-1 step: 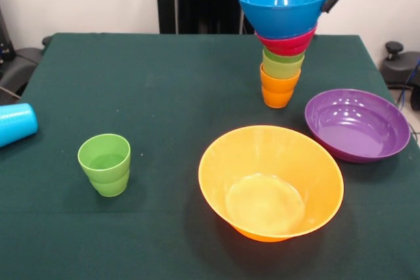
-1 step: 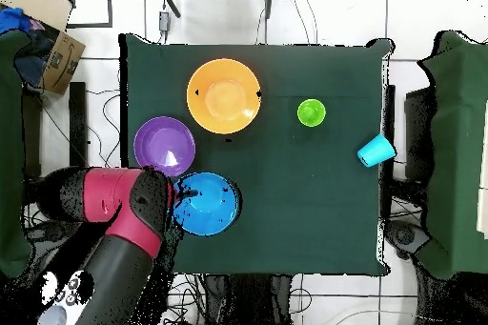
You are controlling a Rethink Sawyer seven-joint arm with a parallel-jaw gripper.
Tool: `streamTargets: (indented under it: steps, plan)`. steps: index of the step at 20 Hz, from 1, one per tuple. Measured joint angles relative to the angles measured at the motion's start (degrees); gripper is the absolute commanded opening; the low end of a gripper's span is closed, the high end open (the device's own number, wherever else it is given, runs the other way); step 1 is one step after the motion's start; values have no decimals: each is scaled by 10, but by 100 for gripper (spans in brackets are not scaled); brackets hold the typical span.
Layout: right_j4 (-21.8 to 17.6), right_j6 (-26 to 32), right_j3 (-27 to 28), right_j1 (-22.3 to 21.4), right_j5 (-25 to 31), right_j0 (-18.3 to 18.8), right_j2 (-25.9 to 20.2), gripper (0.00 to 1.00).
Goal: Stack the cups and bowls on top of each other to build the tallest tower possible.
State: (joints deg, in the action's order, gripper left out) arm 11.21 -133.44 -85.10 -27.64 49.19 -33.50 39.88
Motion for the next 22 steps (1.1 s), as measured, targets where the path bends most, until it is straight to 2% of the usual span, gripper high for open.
streamTargets:
  steps: [22]
  plan:
    - [0, 0, 75, -33, 11, 31, 1, 100]
